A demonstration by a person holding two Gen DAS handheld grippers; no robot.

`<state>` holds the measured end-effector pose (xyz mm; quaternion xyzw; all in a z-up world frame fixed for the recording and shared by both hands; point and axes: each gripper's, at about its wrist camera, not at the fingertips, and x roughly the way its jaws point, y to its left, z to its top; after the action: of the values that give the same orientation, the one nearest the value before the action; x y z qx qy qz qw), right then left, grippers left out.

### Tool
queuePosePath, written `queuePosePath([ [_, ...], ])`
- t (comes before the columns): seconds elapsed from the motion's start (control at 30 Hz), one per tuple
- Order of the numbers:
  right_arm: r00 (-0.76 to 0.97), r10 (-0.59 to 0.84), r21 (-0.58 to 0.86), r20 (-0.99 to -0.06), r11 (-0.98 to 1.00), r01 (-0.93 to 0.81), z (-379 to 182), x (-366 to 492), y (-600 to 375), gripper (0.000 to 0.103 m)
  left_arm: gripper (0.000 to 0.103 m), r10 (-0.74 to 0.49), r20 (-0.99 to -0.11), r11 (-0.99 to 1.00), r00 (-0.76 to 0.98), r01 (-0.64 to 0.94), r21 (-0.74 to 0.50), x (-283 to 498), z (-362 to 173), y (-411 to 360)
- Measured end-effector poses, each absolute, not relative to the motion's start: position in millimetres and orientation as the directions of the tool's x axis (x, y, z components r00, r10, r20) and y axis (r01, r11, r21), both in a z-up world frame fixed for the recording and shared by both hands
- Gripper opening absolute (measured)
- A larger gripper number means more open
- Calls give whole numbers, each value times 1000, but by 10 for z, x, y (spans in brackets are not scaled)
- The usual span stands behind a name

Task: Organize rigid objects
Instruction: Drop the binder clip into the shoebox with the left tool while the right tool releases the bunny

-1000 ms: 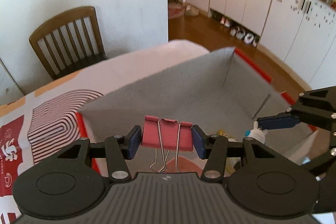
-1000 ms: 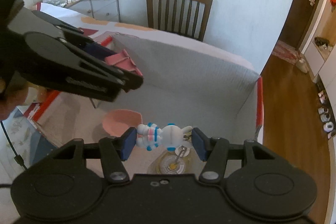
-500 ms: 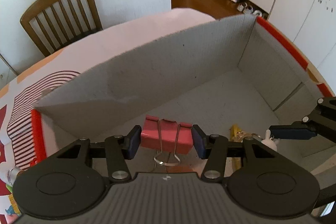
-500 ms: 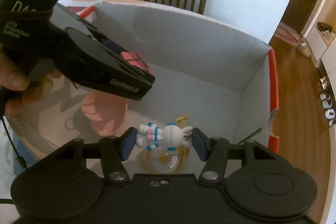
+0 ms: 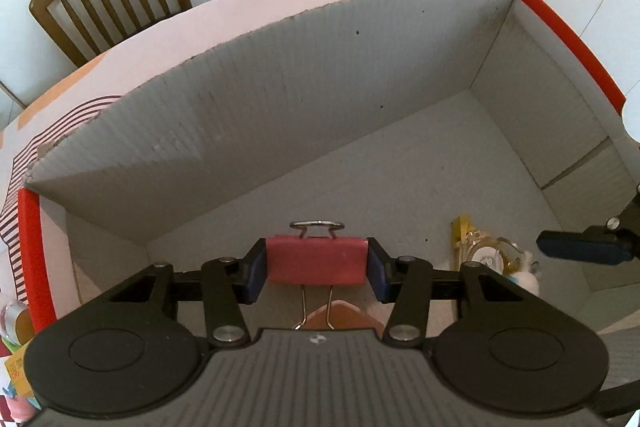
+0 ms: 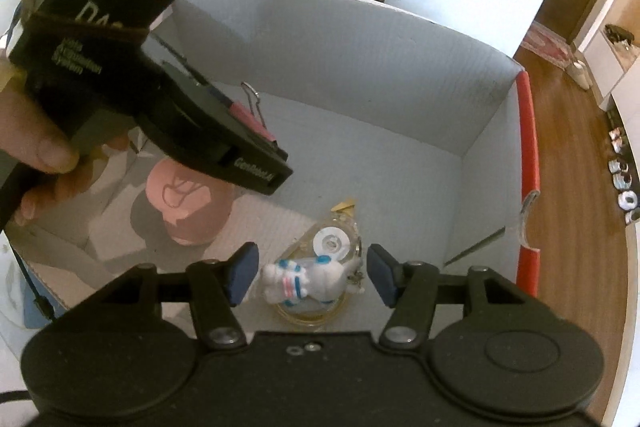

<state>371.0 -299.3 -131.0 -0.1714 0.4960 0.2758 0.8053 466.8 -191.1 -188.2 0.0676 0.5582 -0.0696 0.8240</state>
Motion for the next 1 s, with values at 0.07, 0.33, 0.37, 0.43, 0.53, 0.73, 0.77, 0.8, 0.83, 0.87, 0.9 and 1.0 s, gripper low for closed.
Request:
queuePosePath([
  [0.07,359,272,-6,-893,790,-613,-1319,3729,-3028,67,50,-43,-931,983,363,183,26,4666,-1859,-1897],
  [0.33,359,283,8,-889,795,-607,-1203,3691,-3059,75,61,-81,-921,985,380,174,-15,4547,-1714,-1846],
  [0.37,361,285,8,-888,794,-608,-1187,3681,-3056,75,62,-83,-919,985,385,174,-16,4527,-1691,-1848],
  [0.43,365,289,7,-885,792,-610,-1142,3656,-3058,76,62,-89,-914,985,396,173,-21,4488,-1640,-1848],
  [0.53,372,296,5,-879,788,-615,-1068,3610,-3056,77,62,-93,-904,986,417,165,-25,4409,-1542,-1829],
  [0.73,391,311,0,-866,782,-623,-949,3511,-3063,79,62,-102,-882,988,460,149,-36,4284,-1360,-1754],
  [0.77,395,315,-1,-863,781,-625,-916,3490,-3069,80,62,-103,-878,989,468,146,-39,4255,-1324,-1754],
  [0.8,398,320,0,-860,779,-627,-886,3470,-3074,80,62,-106,-872,989,478,140,-43,4215,-1284,-1736],
  [0.83,401,323,0,-857,778,-628,-846,3443,-3057,81,62,-110,-866,989,488,136,-49,4182,-1254,-1718],
  [0.87,403,327,-1,-855,776,-630,-823,3420,-3061,82,62,-113,-859,990,498,133,-54,4140,-1213,-1700],
  [0.9,405,330,-1,-853,774,-633,-784,3396,-3066,83,62,-115,-854,990,507,130,-56,4146,-1191,-1683],
  [1.0,412,343,1,-844,769,-639,-680,3321,-3087,85,62,-123,-835,989,536,131,-62,4016,-1098,-1626],
])
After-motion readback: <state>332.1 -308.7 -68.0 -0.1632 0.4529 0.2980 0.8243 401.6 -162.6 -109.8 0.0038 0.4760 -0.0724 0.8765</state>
